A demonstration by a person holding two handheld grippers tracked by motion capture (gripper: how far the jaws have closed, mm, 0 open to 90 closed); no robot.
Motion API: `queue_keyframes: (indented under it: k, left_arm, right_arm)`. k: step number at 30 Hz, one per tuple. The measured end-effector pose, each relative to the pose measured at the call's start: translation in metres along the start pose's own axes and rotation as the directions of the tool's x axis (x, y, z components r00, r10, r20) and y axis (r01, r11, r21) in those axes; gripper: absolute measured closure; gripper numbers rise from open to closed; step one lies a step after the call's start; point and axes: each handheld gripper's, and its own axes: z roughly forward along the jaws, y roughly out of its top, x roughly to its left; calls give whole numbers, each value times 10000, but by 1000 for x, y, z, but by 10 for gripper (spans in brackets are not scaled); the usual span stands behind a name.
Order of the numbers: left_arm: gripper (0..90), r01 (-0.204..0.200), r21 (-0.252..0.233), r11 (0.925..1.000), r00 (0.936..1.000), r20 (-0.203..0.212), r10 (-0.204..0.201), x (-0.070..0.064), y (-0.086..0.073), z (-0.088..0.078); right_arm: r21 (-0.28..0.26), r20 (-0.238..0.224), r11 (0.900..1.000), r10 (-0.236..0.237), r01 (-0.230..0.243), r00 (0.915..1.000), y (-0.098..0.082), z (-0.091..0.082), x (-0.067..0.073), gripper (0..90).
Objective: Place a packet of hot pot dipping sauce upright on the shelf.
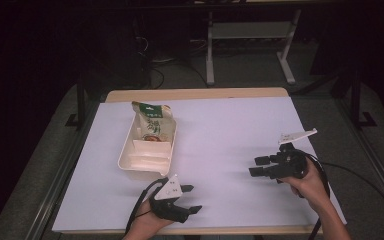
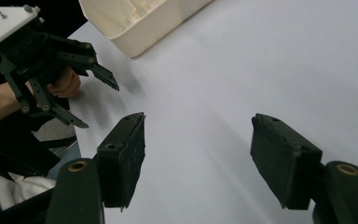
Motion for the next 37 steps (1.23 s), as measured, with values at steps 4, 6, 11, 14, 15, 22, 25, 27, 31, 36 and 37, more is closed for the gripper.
queue_keyframes:
  k: [4, 6, 11, 14, 15, 22, 25, 27, 31, 36, 37]
  left_arm:
    - [326, 32, -32, 10000, 10000, 0, -32, 0, 0, 0]
    - [326, 41, -33, 10000, 10000, 3, -41, 0, 0, 0]
    - [326, 41, 13, 10000, 10000, -88, -41, 0, 0, 0]
    - [326, 127, 56, 9999, 9999, -110, -126, 0, 0, 1]
    - [326, 135, 42, 9999, 9998, -118, -135, 0, 0, 1]
    - [326, 97, 29, 9999, 9999, -100, -96, 0, 0, 1]
    - [326, 89, 184, 9998, 9997, -222, -85, -1, 0, 2]
    - [325, 87, 202, 9998, 9997, -220, -83, -2, 0, 3]
    - [322, 141, 196, 9997, 9998, -167, -138, -2, 0, 4]
    - [315, 144, 182, 9997, 9998, -138, -142, -1, 0, 3]
    - [311, 152, 167, 9997, 9998, -161, -150, -1, 0, 3]
  right_arm:
    - [11, -51, 9999, 110, -110, 9999, -9, 0, -1, 348]
    - [8, -82, 9999, 147, -147, 9999, -12, 0, -1, 348]
    - [-77, -135, 9999, 120, -121, 9998, -21, -4, 2, 348]
    - [-110, -160, 9998, 135, -137, 9998, -24, -4, 3, 348]
    - [-136, -183, 9998, 123, -126, 9998, -26, -5, 4, 349]
    - [-228, -363, 9995, 203, -211, 9991, -41, -3, 7, 350]
    - [-240, -487, 9996, 116, -128, 9987, -46, -1, 9, 347]
    - [-329, -506, 9994, 34, -51, 9987, -48, -1, 12, 346]
    - [-419, -485, 9991, -22, 1, 9988, -54, -1, 16, 346]
    - [-778, -392, 9968, 132, -162, 9991, -62, -3, 16, 348]
    - [-795, -363, 9965, 241, -269, 9991, -64, -1, 15, 345]
